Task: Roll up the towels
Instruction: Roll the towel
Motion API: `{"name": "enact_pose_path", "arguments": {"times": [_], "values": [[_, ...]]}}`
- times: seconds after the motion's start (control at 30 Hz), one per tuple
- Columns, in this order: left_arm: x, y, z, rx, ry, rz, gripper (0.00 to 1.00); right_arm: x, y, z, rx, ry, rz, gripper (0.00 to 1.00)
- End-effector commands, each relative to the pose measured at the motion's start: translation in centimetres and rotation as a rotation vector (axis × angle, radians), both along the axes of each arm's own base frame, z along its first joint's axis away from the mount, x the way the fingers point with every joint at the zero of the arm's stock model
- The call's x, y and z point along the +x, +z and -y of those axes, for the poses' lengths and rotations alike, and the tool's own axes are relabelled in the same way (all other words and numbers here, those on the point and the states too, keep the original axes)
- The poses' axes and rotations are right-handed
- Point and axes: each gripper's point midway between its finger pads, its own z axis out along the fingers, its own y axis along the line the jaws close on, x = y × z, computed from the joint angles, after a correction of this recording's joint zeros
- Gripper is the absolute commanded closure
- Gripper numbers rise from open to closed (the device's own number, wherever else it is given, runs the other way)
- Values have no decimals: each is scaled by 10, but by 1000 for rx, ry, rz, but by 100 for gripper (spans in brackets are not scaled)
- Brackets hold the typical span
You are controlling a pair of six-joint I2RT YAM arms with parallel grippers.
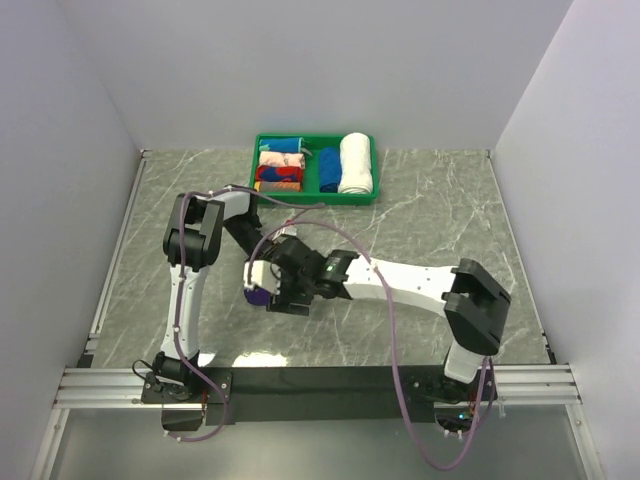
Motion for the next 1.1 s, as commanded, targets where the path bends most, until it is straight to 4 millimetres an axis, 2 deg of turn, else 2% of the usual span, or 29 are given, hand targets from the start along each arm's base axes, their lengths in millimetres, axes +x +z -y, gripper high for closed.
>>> {"name": "enact_pose_path", "arguments": {"times": [0.0,0.03,0.17,0.27,0.3,0.37,0.4,0.43,0.47,0.5,0.53,0.57,0.6,0.63,0.7,0.73,0.77,0.8,0.87,0.9,0.97,1.0,1.03,1.07], "values": [[19,-72,-20,43,-154,232,86,19,0,-26,37,65,160,24],[19,-73,-19,41,-152,232,86,22,-17,-31,-5,70,149,24],[22,-76,-17,37,-137,246,86,29,-46,-38,-60,61,141,25],[22,-76,-16,35,-132,245,84,29,-61,-34,-95,85,131,38],[22,-75,-16,32,-131,244,82,25,-66,-33,-98,97,109,55],[24,-74,-16,30,-130,257,76,21,-77,-27,-115,95,64,74],[27,-73,-18,27,-118,270,74,18,-81,-24,-120,96,38,88],[29,-64,-18,16,-105,296,70,10,-89,-18,-135,100,-22,94],[37,-59,-21,3,-75,330,68,9,-92,-13,-141,90,-54,98],[41,-52,-23,-3,-49,346,66,7,-94,-9,-145,83,-83,100],[50,-36,-22,-36,-6,384,61,-3,-98,-3,-145,86,-140,100],[56,-27,-23,-52,23,402,58,-2,-100,2,-145,70,-166,100],[63,-17,-33,-60,77,411,54,-7,-102,7,-151,57,-202,100],[73,1,-34,-95,118,450,49,-13,-105,11,-151,59,-239,100],[86,22,-49,-118,202,493,46,-16,-109,19,-164,32,-289,100],[93,41,-52,-143,239,535,44,-17,-112,22,-171,23,-312,100],[99,49,-64,-149,288,557,44,-21,-112,21,-160,24,-350,100],[100,56,-68,-157,304,582,43,-19,-113,26,-161,-12,-387,100],[101,71,-83,-160,349,651,43,-17,-114,24,-150,-32,-440,100],[92,77,-86,-157,365,672,44,-13,-114,23,-139,-59,-488,100],[96,81,-101,-140,414,741,44,-8,-113,21,-128,-82,-528,100],[95,94,-106,-138,436,794,44,-7,-112,17,-118,-91,-567,100],[85,90,-109,-135,450,791,44,-1,-112,19,-114,-115,-587,100],[84,93,-114,-133,456,836,44,1,-112,18,-108,-121,-607,100]]}}
